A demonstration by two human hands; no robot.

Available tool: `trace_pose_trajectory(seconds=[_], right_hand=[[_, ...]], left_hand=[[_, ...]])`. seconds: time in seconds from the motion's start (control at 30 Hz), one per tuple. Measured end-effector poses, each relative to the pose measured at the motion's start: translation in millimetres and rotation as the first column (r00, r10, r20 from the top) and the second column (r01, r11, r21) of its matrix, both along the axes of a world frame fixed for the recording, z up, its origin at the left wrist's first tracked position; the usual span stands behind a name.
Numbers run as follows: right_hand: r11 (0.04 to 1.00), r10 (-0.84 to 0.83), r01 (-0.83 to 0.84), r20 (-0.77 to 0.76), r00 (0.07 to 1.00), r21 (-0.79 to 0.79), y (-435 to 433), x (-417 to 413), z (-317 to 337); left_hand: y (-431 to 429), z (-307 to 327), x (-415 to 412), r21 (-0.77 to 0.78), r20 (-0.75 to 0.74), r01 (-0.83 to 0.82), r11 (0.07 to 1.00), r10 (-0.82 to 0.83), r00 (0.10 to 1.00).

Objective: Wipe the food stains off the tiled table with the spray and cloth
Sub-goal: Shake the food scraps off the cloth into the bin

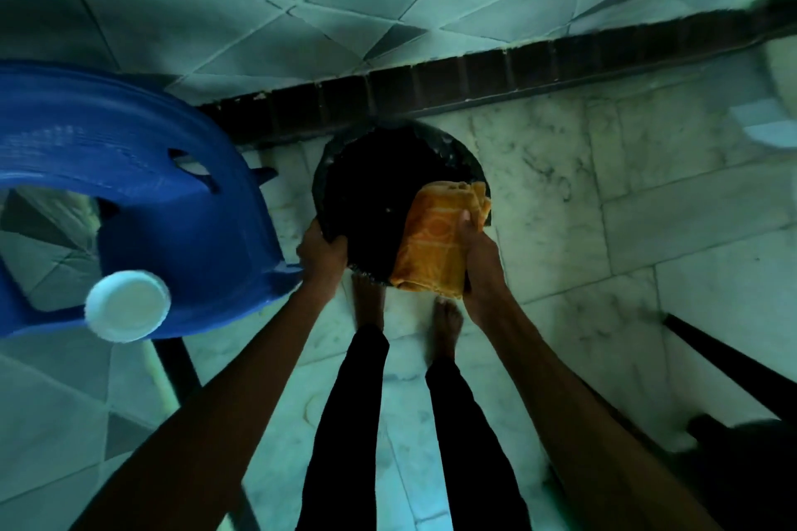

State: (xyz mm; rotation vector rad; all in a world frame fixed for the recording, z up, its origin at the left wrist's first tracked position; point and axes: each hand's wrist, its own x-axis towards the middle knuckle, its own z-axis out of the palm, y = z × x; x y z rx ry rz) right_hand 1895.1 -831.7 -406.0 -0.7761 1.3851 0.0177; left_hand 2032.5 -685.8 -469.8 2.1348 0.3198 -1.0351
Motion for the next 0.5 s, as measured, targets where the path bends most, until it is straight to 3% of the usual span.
trace_pose_trajectory(seconds=[0.1,0.33,0.5], right_hand=[[0.997,-0.079,0.078,-0.008,0.997,-0.015,11.7,-26.3,84.2],[0.962,-0.264,0.266,0.044,0.963,-0.056,63.4,-127.6,272.7],[0.926,-0.355,0.365,0.113,0.928,-0.092,122.5,-235.7,353.7]], left_hand=[[9.9,83.3,-19.3,-0.068,-0.006,0.098,0.993,-0.098,0.995],[47.3,265.7,-78.1,-0.063,0.086,0.428,0.901,-0.423,0.902],[90.1,347.0,-142.7,-0.034,0.156,0.58,0.814,-0.569,0.807]])
